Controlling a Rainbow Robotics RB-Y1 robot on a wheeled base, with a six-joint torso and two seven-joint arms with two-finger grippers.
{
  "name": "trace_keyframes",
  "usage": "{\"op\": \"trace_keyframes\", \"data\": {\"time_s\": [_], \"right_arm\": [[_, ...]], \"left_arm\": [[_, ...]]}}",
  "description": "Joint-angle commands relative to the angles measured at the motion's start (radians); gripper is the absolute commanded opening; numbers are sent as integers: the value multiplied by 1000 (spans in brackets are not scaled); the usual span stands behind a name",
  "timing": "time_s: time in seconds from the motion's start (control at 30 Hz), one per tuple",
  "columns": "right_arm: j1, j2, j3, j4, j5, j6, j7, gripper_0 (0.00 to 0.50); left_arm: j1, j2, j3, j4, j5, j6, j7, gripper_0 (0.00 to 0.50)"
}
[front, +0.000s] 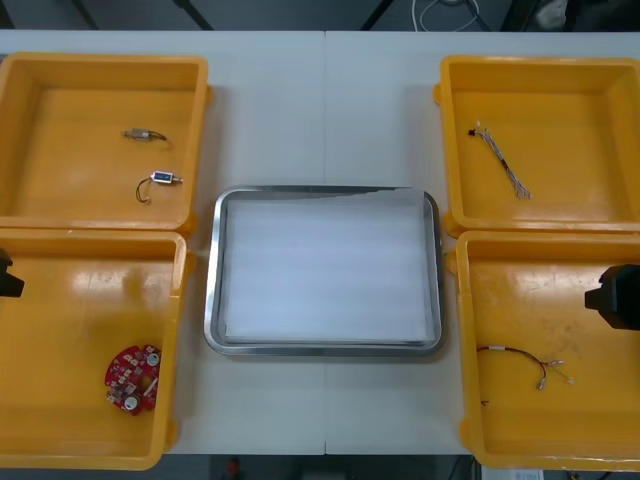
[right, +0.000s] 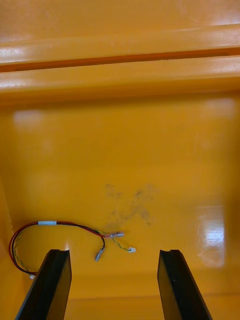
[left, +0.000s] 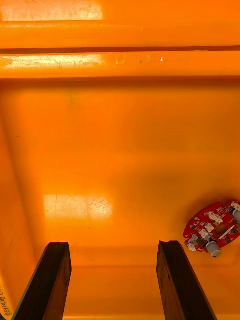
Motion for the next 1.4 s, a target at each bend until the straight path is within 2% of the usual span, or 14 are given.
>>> {"op": "trace_keyframes", "data": {"time_s": [0.03, 1.4], "right_arm": [[20, 14, -29, -9, -6, 3, -24, 500], [20, 14, -29, -9, -6, 3, -24, 500]], "left_arm": [[12, 40, 25, -24, 3, 6, -86, 500], [12, 40, 25, -24, 3, 6, -86, 500]]}}
